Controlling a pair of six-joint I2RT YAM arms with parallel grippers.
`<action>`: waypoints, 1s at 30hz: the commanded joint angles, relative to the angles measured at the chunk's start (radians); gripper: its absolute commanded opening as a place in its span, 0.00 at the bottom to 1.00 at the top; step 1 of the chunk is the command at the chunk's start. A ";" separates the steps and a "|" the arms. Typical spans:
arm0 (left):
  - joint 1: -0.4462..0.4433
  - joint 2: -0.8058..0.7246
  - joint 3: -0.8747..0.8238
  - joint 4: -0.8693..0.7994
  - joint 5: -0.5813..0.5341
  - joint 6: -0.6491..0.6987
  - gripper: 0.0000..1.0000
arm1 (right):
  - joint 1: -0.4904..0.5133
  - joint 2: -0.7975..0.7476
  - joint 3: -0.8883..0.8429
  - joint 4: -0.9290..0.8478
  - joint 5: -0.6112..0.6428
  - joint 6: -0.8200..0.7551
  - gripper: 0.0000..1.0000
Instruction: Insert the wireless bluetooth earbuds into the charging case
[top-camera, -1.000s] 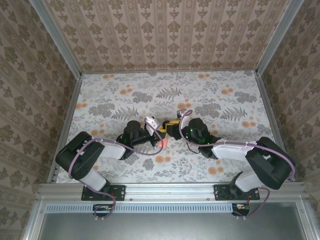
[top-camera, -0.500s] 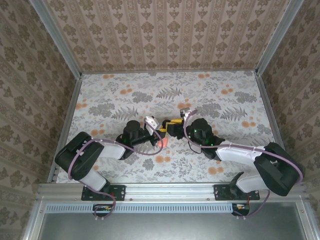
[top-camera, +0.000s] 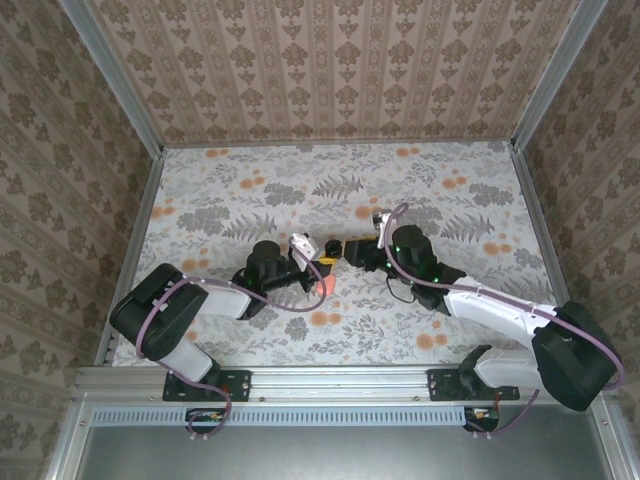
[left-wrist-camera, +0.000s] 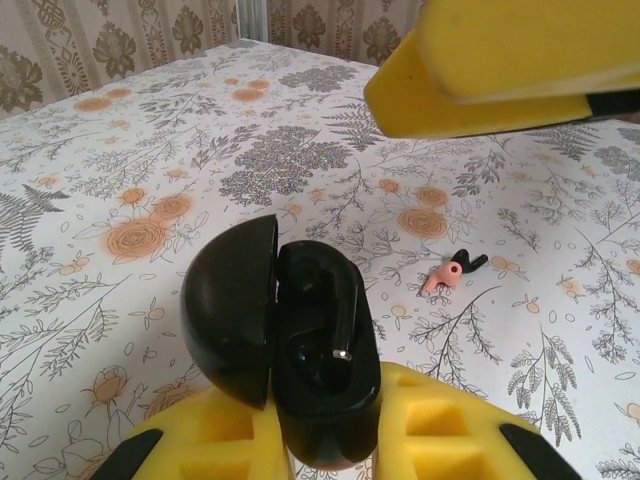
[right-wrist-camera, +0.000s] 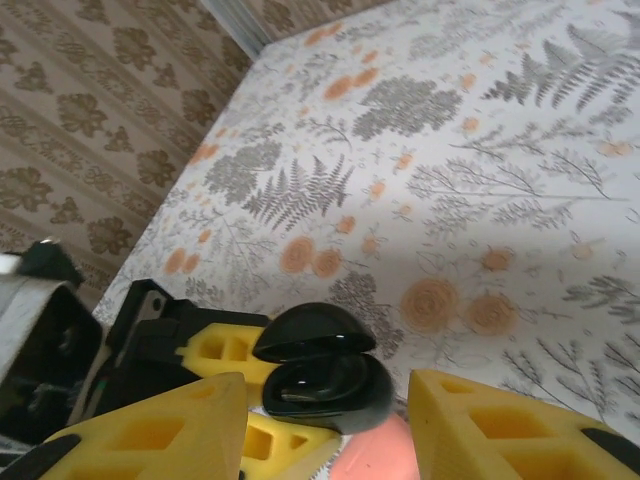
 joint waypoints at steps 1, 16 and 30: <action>-0.008 -0.023 0.001 -0.009 0.009 0.040 0.08 | -0.043 0.026 0.044 -0.138 -0.123 0.117 0.47; -0.018 -0.069 0.010 -0.118 -0.022 0.117 0.08 | -0.067 0.215 0.134 -0.105 -0.261 0.209 0.54; -0.034 -0.090 0.041 -0.215 -0.069 0.175 0.08 | -0.067 0.292 0.152 -0.104 -0.273 0.227 0.39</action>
